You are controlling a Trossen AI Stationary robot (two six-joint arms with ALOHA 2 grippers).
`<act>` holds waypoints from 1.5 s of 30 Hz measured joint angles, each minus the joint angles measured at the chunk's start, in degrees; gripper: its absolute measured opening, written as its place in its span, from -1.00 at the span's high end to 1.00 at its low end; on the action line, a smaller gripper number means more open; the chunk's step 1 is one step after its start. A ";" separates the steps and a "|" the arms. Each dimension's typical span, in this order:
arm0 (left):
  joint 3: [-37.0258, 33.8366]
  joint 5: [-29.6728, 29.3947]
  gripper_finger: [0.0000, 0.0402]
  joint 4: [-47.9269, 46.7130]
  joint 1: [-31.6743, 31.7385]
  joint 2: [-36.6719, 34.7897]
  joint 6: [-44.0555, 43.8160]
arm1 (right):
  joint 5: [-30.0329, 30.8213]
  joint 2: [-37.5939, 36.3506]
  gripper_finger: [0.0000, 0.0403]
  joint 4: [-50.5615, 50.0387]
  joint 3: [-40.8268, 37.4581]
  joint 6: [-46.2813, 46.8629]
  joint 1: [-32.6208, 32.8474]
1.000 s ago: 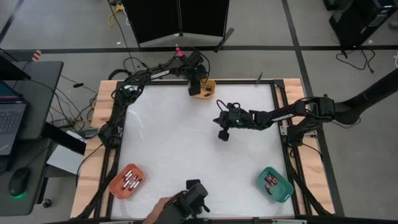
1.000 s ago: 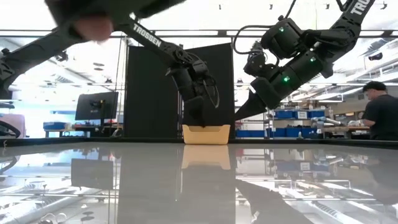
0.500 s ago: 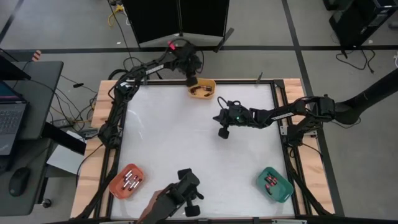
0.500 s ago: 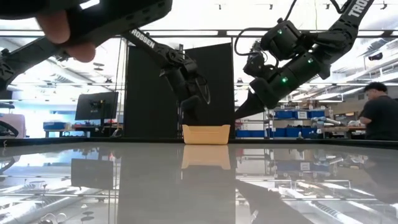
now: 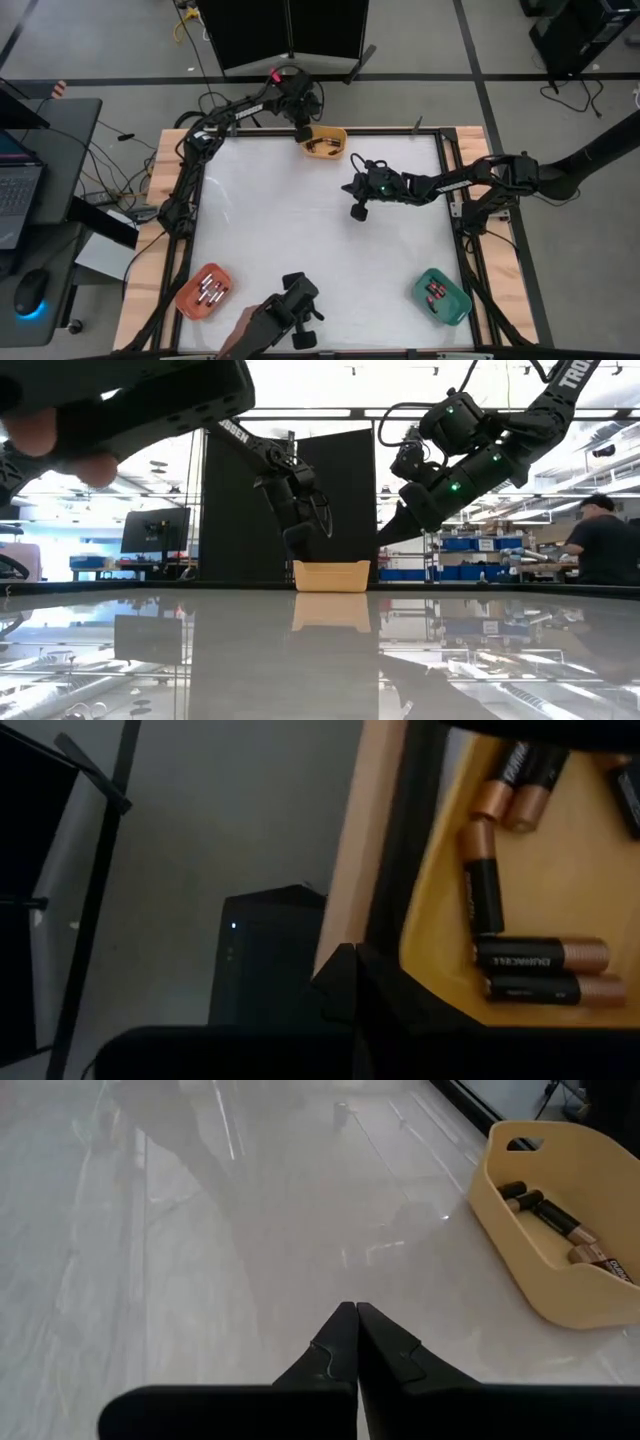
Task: Sort batteries
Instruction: Return To Home Position
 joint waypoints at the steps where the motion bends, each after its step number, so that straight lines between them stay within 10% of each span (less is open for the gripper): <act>1: -0.53 0.00 0.96 0.23 -0.04 0.00 0.47 | 0.00 0.00 0.96 -0.02 0.00 0.01 0.00; 37: -1.44 4.66 0.96 -4.19 0.55 -6.51 -5.29 | -1.74 0.00 0.96 -0.10 0.00 -2.85 -0.20; 45: -17.07 10.04 0.96 12.16 0.90 -16.98 -7.12 | -10.75 0.00 0.97 2.93 0.00 -6.46 -5.25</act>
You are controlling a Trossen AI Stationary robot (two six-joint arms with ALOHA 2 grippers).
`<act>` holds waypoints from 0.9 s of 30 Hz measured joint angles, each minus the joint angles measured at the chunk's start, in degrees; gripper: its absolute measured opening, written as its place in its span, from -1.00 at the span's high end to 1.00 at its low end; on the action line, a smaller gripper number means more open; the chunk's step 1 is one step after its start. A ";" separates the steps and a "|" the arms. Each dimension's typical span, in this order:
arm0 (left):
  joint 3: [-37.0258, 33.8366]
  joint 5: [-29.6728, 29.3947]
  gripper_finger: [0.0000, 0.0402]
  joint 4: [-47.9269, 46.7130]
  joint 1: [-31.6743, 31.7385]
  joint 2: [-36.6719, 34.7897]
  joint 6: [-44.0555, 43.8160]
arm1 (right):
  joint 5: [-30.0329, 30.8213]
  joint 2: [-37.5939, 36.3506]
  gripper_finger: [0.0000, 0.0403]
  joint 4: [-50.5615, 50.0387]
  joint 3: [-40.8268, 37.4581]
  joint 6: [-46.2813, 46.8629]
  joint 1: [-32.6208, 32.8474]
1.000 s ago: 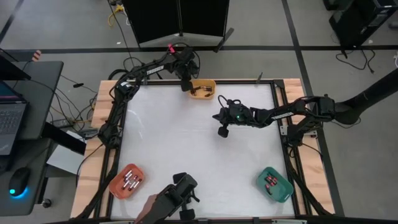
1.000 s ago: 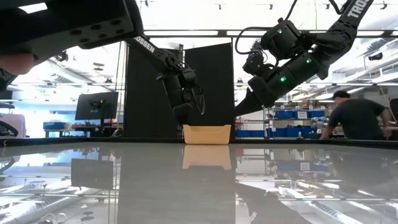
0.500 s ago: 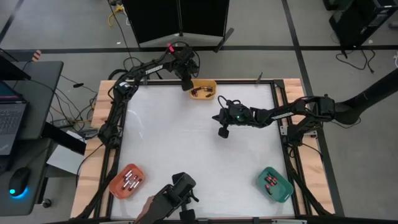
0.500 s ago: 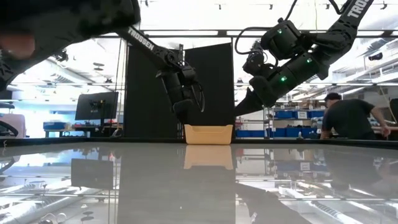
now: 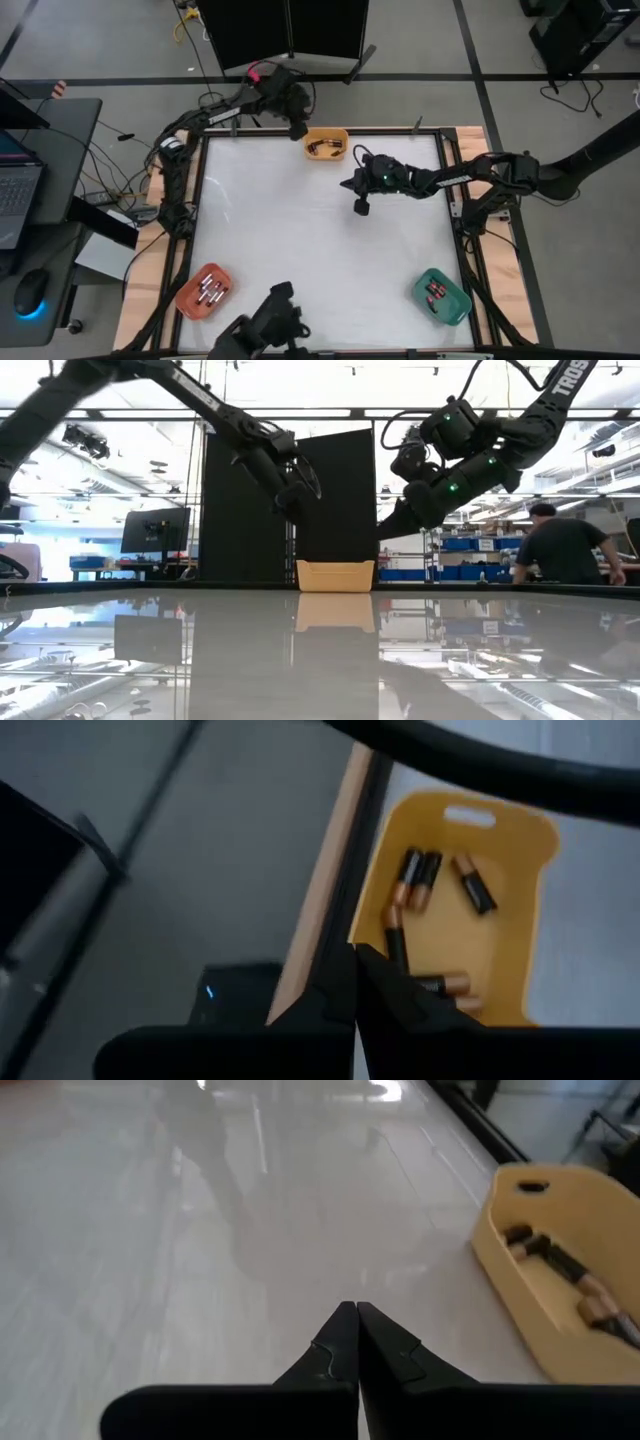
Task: Sort batteries
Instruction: Return To Home Position
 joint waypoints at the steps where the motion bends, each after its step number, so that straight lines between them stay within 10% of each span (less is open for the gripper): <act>1: -3.07 0.16 0.96 3.52 -0.05 -1.92 -0.41 | -1.45 0.00 0.97 0.64 0.00 -0.58 -0.80; 19: -54.57 6.71 0.96 62.31 -7.80 -30.77 -14.08 | -10.15 0.00 0.97 8.43 -0.01 -1.68 -5.68; 27: -70.51 5.86 0.96 73.45 -10.88 -38.01 -19.73 | -10.13 0.00 0.97 11.15 -1.47 -1.78 -5.70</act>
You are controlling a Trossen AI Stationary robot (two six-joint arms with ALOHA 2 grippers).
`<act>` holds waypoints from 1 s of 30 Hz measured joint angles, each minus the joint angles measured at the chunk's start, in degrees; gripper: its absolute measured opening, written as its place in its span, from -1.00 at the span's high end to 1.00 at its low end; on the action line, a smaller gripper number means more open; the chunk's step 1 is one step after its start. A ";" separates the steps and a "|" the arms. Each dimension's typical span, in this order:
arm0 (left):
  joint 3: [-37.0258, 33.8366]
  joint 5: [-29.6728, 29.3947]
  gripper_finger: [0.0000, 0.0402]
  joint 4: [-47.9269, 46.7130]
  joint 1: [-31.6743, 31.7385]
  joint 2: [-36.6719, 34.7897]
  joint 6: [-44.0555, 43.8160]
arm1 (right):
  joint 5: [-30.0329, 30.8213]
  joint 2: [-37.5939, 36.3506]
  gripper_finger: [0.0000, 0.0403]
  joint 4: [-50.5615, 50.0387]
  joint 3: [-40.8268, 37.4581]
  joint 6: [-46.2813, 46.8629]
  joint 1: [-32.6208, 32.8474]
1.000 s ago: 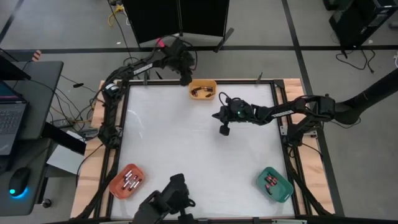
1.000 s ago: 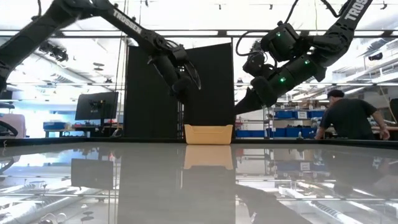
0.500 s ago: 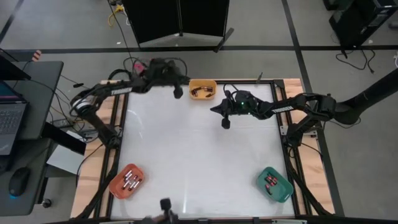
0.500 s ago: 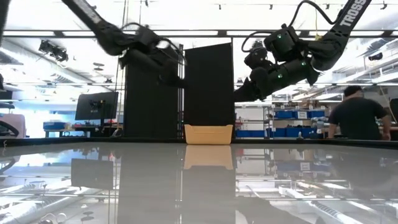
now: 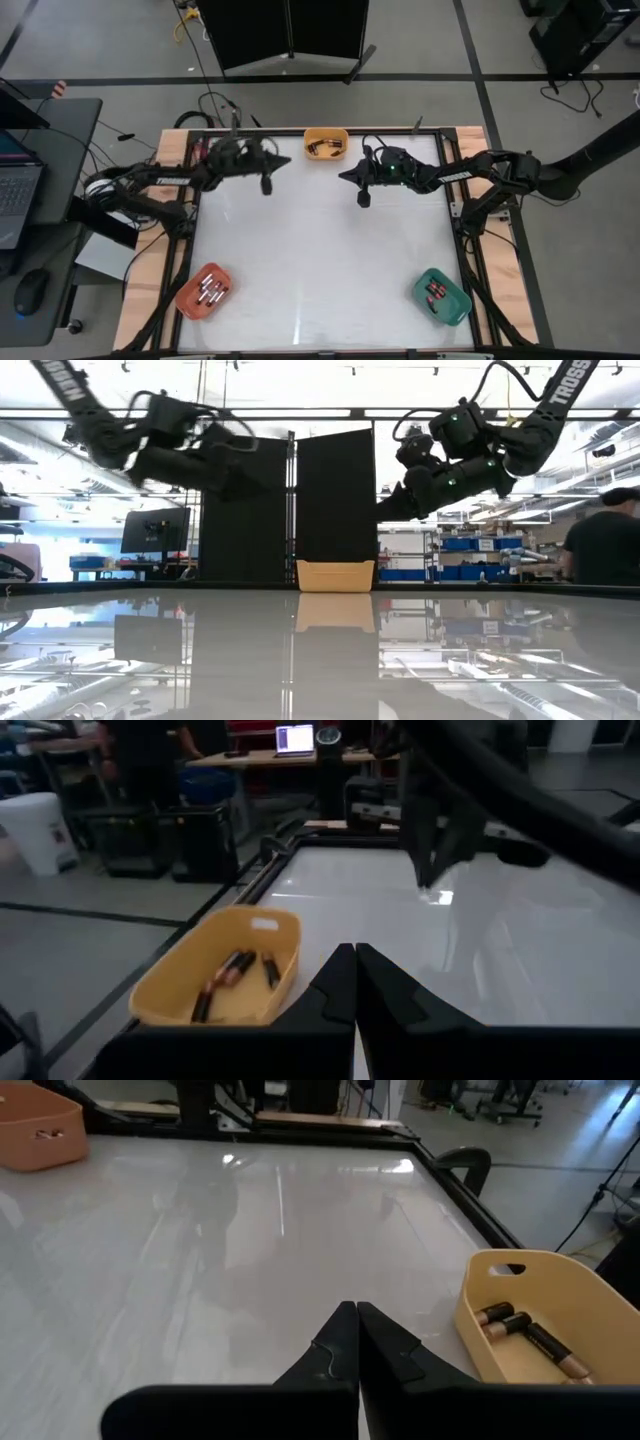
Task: Sort batteries
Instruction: Return To Home Position
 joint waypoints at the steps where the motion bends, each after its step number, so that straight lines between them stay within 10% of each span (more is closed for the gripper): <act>1: -2.02 -0.42 0.96 0.93 -0.27 -1.20 -0.18 | 0.01 0.00 0.97 1.41 -0.83 0.24 -0.14; 18: -24.01 -9.01 0.96 9.21 -3.19 -23.50 -6.36 | 1.69 -10.95 0.98 9.88 -13.23 3.61 -1.70; 30: -24.30 -14.75 0.96 4.59 -10.35 -26.67 -5.70 | 0.79 -22.74 0.98 9.32 -20.75 4.24 -2.45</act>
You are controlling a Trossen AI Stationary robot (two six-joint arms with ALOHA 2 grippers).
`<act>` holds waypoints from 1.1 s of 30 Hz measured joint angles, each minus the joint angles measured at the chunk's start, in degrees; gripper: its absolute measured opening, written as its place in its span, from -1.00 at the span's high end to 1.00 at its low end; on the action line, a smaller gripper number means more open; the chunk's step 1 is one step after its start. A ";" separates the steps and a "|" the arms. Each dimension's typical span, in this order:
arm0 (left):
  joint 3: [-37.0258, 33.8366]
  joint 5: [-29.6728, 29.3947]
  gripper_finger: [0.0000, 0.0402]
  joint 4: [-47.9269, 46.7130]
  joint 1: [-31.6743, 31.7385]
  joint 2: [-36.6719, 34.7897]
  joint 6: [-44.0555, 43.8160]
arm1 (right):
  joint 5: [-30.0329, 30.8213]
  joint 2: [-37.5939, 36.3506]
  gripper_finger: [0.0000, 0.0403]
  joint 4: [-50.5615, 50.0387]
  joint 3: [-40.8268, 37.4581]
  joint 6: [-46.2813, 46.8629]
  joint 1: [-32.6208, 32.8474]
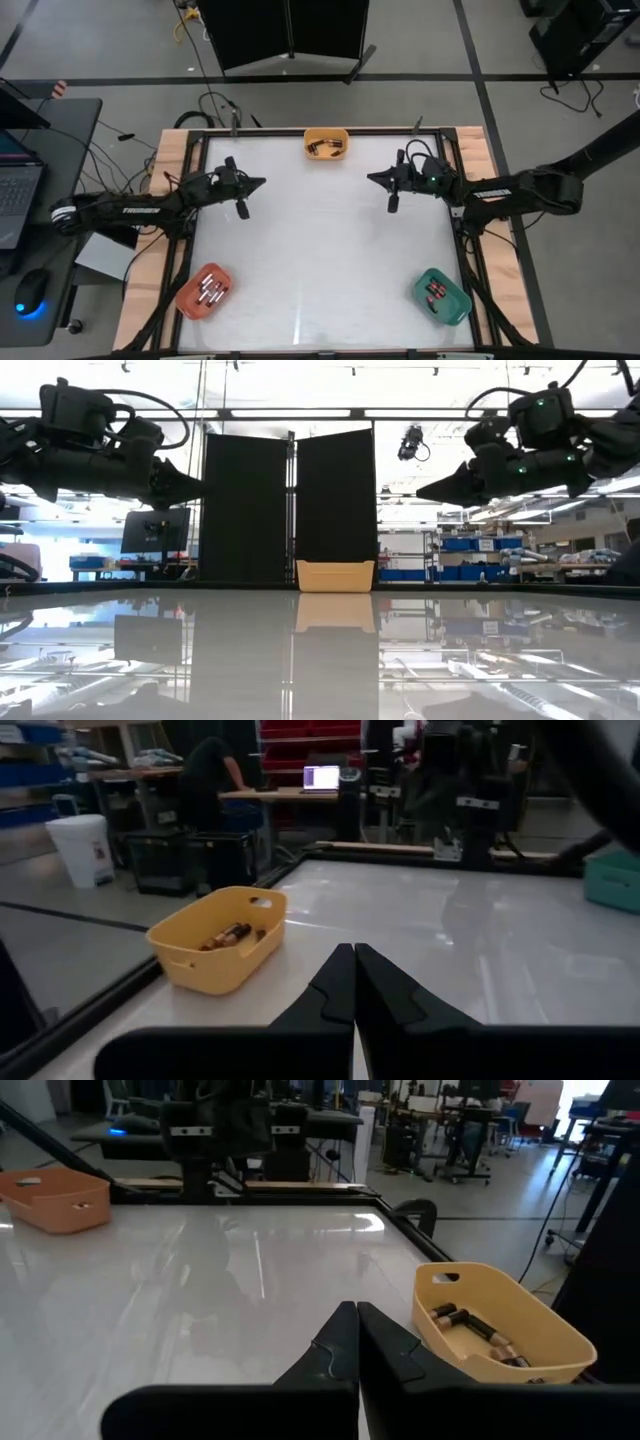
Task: Sort batteries
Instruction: Return To Home Position
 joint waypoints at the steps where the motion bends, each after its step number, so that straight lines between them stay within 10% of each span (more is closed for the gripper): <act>1: 0.00 -0.19 0.96 -0.18 -0.73 -0.02 0.01 | 0.03 -0.41 0.98 -0.03 -0.42 0.00 -0.02; 17: -0.02 4.35 0.96 -3.00 -3.85 -3.85 1.60 | 0.14 -4.55 0.98 -2.47 -2.85 0.20 -0.66; 33: -0.02 0.51 0.96 -30.83 -4.48 -32.81 2.05 | 1.15 -19.20 0.98 -18.96 -2.85 -1.36 -0.68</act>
